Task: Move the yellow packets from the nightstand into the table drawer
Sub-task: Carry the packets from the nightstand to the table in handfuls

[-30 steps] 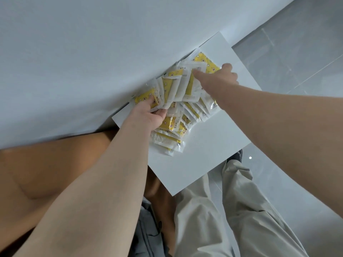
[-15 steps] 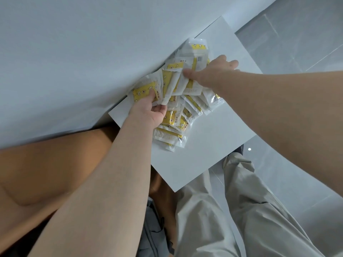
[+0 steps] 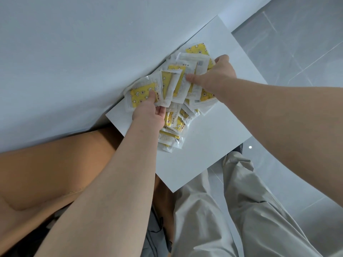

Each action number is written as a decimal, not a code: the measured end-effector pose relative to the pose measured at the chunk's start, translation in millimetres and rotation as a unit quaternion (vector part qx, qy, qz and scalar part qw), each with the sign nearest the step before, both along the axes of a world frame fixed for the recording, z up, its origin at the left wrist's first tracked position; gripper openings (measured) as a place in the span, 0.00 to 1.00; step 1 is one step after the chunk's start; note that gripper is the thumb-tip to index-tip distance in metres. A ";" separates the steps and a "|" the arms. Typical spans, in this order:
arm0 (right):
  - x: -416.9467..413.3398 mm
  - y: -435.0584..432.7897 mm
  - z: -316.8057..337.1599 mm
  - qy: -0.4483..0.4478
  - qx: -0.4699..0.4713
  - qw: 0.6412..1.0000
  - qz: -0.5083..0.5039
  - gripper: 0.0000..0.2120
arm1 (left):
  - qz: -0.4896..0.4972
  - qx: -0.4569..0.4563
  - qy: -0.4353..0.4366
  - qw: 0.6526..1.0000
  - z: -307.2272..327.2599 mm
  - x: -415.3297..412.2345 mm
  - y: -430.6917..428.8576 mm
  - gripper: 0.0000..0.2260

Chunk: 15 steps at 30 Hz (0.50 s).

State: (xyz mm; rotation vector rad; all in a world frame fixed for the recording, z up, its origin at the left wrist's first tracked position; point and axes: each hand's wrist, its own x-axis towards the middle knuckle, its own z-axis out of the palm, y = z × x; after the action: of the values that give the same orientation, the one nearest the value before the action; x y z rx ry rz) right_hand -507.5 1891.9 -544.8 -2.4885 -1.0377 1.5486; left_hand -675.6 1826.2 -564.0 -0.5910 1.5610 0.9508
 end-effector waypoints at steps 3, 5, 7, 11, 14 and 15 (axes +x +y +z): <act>1.2 -3.1 -2.6 0.005 0.004 1.000 0.011 0.35 | 0.010 0.004 0.000 1.000 1.2 0.8 -1.8 0.15; 2.1 -6.7 -5.1 0.026 0.016 0.999 0.011 0.30 | 0.015 0.005 0.003 1.000 3.3 1.3 -3.6 0.14; 3.9 -10.5 -7.7 0.054 0.027 0.998 0.007 0.29 | 0.014 0.003 0.007 1.000 5.1 2.3 -5.1 0.13; 11.6 -17.4 -9.2 0.098 0.034 0.995 0.001 0.23 | 0.004 0.002 0.030 1.000 5.9 3.0 -6.8 0.11; 18.3 -21.1 -9.5 0.110 0.046 0.993 -0.008 0.18 | 0.001 0.007 0.036 0.999 5.2 3.5 -7.3 0.10; 19.6 -21.7 -9.3 0.112 0.048 0.992 -0.017 0.17 | 0.001 0.011 0.033 0.999 4.9 3.8 -7.3 0.10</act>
State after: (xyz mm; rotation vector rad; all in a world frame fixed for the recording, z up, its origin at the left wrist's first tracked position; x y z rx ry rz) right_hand -487.9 1870.2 -554.1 -2.1964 -1.0039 1.6780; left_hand -671.8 1818.9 -559.1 -0.5506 1.6064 0.9960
